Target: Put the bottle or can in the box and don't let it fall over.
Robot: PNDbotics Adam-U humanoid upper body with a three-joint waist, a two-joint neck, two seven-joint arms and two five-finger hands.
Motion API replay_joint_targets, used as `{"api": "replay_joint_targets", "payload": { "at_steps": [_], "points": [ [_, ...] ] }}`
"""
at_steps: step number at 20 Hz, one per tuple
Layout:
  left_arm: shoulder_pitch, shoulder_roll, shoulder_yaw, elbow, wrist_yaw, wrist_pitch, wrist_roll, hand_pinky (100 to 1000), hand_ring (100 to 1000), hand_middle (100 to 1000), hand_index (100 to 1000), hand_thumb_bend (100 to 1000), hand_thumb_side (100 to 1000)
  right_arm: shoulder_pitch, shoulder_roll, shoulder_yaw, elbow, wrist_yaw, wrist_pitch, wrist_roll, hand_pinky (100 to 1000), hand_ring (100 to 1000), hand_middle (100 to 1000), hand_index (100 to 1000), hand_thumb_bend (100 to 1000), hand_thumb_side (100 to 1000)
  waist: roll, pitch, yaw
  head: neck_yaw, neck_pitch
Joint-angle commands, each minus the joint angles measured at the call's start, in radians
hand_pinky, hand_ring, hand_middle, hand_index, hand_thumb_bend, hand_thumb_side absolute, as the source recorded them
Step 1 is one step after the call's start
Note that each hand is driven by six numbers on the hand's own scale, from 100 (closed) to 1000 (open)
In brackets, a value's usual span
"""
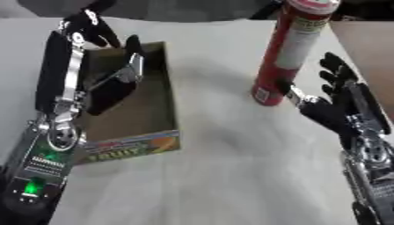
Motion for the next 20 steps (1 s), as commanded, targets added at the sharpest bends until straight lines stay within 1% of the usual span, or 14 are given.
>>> {"api": "replay_joint_targets", "payload": {
  "at_steps": [1,5,12,20],
  "points": [
    [-0.015,-0.009,0.013,0.004,0.019,0.007,0.011,586,597,404,883,100,380,-0.018,-0.039,-0.001,-0.002,-0.012,0.009,0.011,1000,1000,967,1000,638,353,-0.004,-0.014,0.000,-0.003,-0.016],
    [-0.023,-0.014,0.026,0.028,0.041,0.012,0.022,592,605,404,879,100,395,-0.038,-0.058,-0.001,0.025,-0.025,0.011,0.024,1000,1000,969,1000,635,343,-0.007,-0.012,0.000,-0.014,-0.019],
    [-0.034,-0.015,0.044,0.052,0.062,0.012,0.038,593,606,400,875,100,389,-0.063,-0.086,0.003,0.059,-0.052,-0.001,0.046,1000,1000,969,1000,635,329,-0.011,-0.011,0.005,-0.015,-0.026],
    [-0.032,-0.019,0.060,0.063,0.066,0.023,0.055,596,610,399,872,100,390,-0.081,-0.112,0.011,0.083,-0.059,-0.010,0.078,1000,1000,965,1000,638,309,-0.015,-0.008,0.011,-0.014,-0.030]
  ]
}}
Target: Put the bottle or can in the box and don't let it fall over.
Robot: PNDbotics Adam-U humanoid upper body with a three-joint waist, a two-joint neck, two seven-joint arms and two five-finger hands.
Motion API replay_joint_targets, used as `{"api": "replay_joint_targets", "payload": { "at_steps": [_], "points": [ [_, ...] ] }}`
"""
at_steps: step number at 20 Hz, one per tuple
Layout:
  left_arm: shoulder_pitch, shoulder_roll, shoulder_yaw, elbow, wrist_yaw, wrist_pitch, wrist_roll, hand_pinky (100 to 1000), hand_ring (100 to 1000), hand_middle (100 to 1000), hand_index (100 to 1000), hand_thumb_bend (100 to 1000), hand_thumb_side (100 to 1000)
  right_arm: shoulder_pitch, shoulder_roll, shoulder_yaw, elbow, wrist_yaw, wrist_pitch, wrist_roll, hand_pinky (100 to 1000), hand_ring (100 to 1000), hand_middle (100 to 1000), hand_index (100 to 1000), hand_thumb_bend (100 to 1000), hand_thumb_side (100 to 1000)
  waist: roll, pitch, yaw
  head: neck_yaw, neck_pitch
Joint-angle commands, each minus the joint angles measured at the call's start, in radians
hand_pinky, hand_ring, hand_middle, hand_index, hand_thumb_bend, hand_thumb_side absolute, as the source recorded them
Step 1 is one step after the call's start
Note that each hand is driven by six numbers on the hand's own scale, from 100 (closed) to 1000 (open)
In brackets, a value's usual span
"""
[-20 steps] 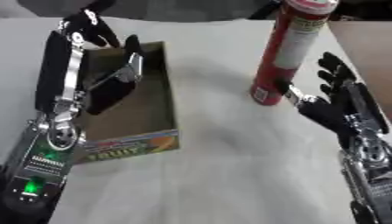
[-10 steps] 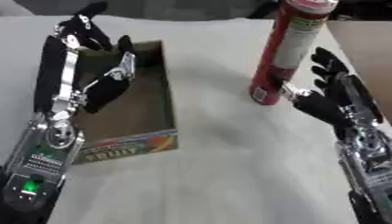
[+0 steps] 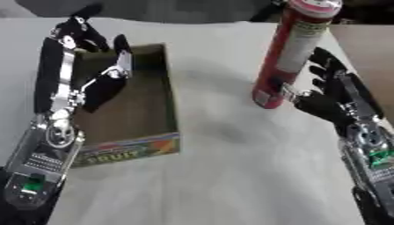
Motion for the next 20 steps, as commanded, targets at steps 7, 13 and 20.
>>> {"api": "replay_joint_targets", "payload": {
  "at_steps": [7,13,20],
  "points": [
    [-0.016,-0.005,0.025,0.006,0.024,0.006,0.020,598,613,397,867,100,395,-0.032,-0.053,0.005,0.029,-0.024,-0.007,0.042,1000,1000,967,1000,627,302,-0.003,-0.014,0.008,-0.002,-0.019],
    [-0.002,-0.003,0.015,-0.039,0.023,-0.008,0.024,593,607,391,862,100,388,-0.023,-0.031,-0.002,-0.010,-0.016,-0.021,0.059,1000,1000,973,1000,643,266,-0.004,-0.009,0.006,0.010,-0.020],
    [0.006,-0.001,0.002,-0.028,0.032,-0.014,0.022,595,608,380,878,100,402,-0.010,-0.028,-0.012,-0.035,0.085,0.013,0.045,1000,1000,979,1000,784,185,-0.004,-0.010,-0.004,0.016,-0.020]
  ]
}}
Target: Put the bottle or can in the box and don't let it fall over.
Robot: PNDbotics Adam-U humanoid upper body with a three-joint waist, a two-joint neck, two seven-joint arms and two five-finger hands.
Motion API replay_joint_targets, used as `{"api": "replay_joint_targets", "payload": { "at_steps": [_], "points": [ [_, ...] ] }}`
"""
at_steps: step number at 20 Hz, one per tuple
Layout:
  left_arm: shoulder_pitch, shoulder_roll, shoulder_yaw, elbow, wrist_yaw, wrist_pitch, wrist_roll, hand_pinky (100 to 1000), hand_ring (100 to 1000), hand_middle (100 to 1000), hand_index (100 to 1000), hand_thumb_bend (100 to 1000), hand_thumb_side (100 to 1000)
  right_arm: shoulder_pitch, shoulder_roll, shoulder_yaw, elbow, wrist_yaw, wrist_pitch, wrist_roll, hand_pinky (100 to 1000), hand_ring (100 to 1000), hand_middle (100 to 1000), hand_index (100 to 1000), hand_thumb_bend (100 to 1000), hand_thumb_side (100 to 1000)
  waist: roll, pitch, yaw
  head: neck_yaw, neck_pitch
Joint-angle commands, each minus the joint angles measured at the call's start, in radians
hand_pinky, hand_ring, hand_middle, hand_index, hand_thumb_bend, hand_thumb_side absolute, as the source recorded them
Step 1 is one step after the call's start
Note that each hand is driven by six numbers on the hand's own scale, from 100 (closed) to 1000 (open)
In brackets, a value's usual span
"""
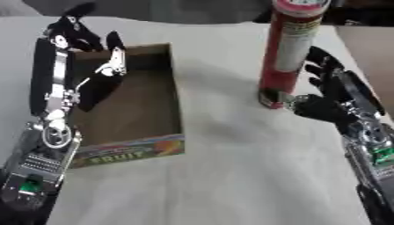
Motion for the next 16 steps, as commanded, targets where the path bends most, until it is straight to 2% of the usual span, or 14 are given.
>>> {"api": "replay_joint_targets", "payload": {
  "at_steps": [1,4,10,14,16],
  "points": [
    [-0.007,-0.002,-0.006,0.000,0.016,-0.008,0.002,596,609,379,877,100,403,-0.003,-0.017,-0.011,-0.022,0.046,0.016,0.003,1000,1000,980,1000,786,186,0.000,-0.015,-0.003,0.007,-0.017],
    [-0.010,-0.006,-0.004,0.024,0.024,-0.014,0.008,597,611,373,876,100,402,-0.006,-0.021,-0.010,-0.007,0.061,0.023,0.012,1000,1000,981,1000,791,190,0.001,-0.014,-0.003,0.007,-0.016],
    [-0.004,-0.006,-0.006,0.016,0.021,-0.017,0.019,576,591,351,887,100,362,-0.007,-0.011,-0.004,-0.002,0.032,0.009,0.045,1000,1000,980,1000,734,238,0.002,-0.007,-0.003,0.009,-0.018],
    [0.003,-0.005,-0.016,-0.004,-0.034,0.019,-0.001,495,530,320,924,100,349,-0.003,0.007,-0.007,-0.006,0.034,0.009,0.041,1000,1000,981,1000,729,267,0.003,-0.004,-0.005,0.012,-0.020],
    [0.005,-0.007,-0.019,-0.013,-0.062,0.044,-0.015,490,527,322,929,100,347,-0.002,0.011,-0.008,-0.006,0.045,0.006,0.040,1000,1000,980,1000,726,275,0.003,-0.003,-0.006,0.014,-0.023]
  ]
}}
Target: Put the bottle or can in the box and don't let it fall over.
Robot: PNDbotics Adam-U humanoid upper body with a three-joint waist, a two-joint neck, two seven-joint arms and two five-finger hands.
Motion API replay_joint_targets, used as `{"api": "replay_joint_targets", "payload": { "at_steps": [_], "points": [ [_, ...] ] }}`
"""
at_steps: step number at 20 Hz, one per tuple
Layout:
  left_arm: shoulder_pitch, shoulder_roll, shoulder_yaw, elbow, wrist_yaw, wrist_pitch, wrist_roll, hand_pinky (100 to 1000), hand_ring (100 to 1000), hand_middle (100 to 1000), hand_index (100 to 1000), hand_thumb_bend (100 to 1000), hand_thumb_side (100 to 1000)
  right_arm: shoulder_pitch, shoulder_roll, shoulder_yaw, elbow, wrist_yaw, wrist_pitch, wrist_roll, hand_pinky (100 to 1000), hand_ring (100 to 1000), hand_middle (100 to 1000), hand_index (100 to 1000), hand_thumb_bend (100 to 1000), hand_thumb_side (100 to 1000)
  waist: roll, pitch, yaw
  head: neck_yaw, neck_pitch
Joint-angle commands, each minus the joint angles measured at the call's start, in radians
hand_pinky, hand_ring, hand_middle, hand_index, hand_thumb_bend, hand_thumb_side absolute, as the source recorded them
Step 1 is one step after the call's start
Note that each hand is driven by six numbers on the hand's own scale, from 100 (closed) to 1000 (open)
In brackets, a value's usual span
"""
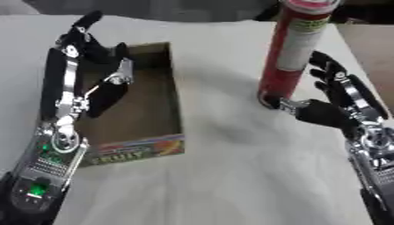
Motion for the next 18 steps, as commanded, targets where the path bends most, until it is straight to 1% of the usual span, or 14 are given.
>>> {"api": "replay_joint_targets", "payload": {
  "at_steps": [1,4,5,9,12,15,16,18],
  "points": [
    [-0.008,-0.007,-0.007,-0.032,-0.046,0.036,-0.017,490,527,323,932,100,348,-0.002,-0.008,-0.009,-0.013,0.013,-0.006,0.000,1000,1000,980,1000,726,281,0.001,-0.015,-0.004,0.006,-0.015],
    [-0.007,-0.008,-0.009,-0.040,-0.085,0.062,-0.024,495,531,326,934,100,339,-0.003,-0.009,-0.011,-0.013,0.034,-0.006,-0.006,1000,1000,980,1000,731,289,0.002,-0.015,-0.004,0.007,-0.018],
    [-0.007,-0.008,-0.009,-0.041,-0.098,0.069,-0.025,500,533,326,936,100,333,-0.003,-0.009,-0.012,-0.013,0.046,-0.005,-0.011,1000,1000,980,1000,745,289,0.002,-0.014,-0.004,0.006,-0.018],
    [-0.001,-0.005,-0.011,-0.045,-0.166,0.099,-0.025,492,523,314,931,100,309,-0.006,-0.003,-0.012,-0.021,0.119,0.002,-0.039,1000,1000,977,1000,764,288,0.004,-0.012,-0.003,-0.002,-0.021],
    [0.007,-0.004,-0.012,-0.060,-0.206,0.119,-0.034,483,519,306,938,100,308,-0.011,0.002,-0.005,-0.027,0.156,0.006,-0.043,1000,1000,976,1000,773,285,0.005,-0.010,-0.001,-0.007,-0.020],
    [0.016,-0.006,-0.010,-0.070,-0.188,0.139,-0.039,493,533,313,949,100,326,-0.015,0.004,0.000,-0.026,0.173,0.012,-0.042,1000,1000,974,1000,784,285,0.006,-0.009,0.001,-0.012,-0.019],
    [0.018,-0.006,-0.009,-0.072,-0.172,0.144,-0.037,495,535,315,951,100,331,-0.017,0.004,0.001,-0.026,0.177,0.013,-0.042,1000,1000,975,1000,770,286,0.006,-0.009,0.002,-0.014,-0.019],
    [0.022,-0.006,-0.008,-0.077,-0.138,0.151,-0.028,508,546,323,965,100,413,-0.020,0.004,0.003,-0.026,0.179,0.014,-0.041,1000,1000,976,1000,758,302,0.006,-0.010,0.004,-0.017,-0.019]
  ]
}}
